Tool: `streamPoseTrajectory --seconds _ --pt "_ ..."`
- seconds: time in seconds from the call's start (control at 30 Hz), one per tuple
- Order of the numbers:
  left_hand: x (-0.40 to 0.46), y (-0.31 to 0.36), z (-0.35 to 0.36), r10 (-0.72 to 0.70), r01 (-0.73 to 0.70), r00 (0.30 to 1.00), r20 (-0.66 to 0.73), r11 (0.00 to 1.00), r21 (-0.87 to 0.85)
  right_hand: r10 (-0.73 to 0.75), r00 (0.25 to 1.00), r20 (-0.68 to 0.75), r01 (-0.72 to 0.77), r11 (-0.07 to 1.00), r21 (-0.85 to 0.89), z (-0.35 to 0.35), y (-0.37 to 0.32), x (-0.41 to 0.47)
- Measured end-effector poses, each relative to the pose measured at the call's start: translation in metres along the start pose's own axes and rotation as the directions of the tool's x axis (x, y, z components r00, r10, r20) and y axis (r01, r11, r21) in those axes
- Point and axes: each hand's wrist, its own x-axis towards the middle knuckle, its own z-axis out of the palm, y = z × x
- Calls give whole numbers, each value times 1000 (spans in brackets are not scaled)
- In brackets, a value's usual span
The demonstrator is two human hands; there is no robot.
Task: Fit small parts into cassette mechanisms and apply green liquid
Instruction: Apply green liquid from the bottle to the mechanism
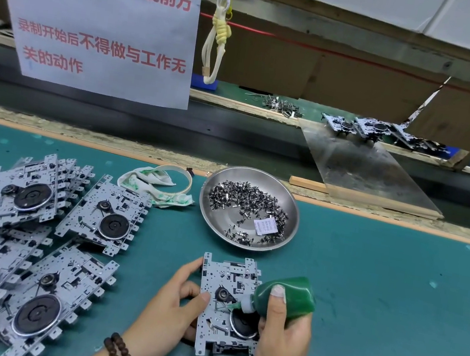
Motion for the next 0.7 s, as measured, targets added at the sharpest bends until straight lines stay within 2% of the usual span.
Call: streamPoseTrajectory --seconds 0.43,0.7 --pt "-1 0 0 3 -3 1000 -4 1000 12 -28 1000 -8 26 987 -158 -1 4 -1" --pt "-2 2 0 0 0 1000 -5 1000 4 -19 1000 -23 15 987 -161 2 -1 -2"
